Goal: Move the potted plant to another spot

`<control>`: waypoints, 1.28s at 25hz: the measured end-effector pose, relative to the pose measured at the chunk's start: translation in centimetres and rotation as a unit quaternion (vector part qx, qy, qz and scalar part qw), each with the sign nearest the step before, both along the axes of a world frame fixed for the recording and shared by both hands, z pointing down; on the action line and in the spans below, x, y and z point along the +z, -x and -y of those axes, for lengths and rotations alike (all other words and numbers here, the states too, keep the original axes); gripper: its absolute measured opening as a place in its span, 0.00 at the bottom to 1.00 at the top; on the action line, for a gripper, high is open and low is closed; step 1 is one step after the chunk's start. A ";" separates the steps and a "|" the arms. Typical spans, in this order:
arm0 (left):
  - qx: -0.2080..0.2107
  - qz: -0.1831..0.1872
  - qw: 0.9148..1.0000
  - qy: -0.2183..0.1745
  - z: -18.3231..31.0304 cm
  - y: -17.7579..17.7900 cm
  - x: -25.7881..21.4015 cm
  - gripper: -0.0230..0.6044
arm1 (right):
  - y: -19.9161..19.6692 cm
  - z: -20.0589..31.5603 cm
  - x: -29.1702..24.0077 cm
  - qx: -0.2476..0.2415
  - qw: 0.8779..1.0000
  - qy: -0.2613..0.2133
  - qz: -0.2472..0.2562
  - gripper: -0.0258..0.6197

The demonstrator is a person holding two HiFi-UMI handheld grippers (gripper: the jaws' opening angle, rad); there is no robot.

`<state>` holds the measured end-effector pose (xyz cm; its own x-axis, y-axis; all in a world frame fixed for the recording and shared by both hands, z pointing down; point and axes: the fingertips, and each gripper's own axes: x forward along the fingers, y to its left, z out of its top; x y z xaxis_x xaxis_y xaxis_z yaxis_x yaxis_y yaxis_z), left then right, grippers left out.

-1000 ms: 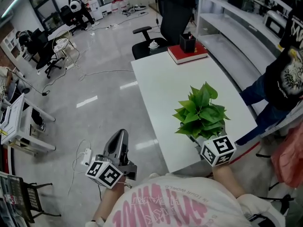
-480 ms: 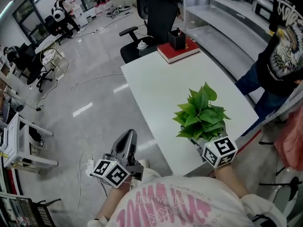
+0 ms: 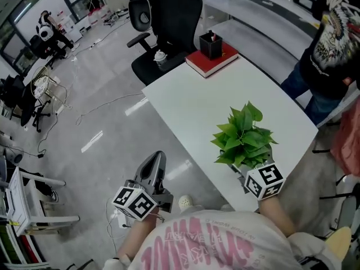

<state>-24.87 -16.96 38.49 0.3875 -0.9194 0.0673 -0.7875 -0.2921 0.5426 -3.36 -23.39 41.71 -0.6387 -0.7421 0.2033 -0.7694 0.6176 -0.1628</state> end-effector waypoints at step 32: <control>-0.021 0.000 1.000 0.004 4.7 21.5 2.4 0.08 | 19.0 9.2 2.3 0.049 0.999 0.006 -0.007 0.90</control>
<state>-46.36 -21.69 40.84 0.3481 -0.9344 0.0757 -0.7994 -0.2537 0.5447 -22.34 -32.63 44.02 -0.5602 -0.7984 0.2209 -0.8283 0.5376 -0.1578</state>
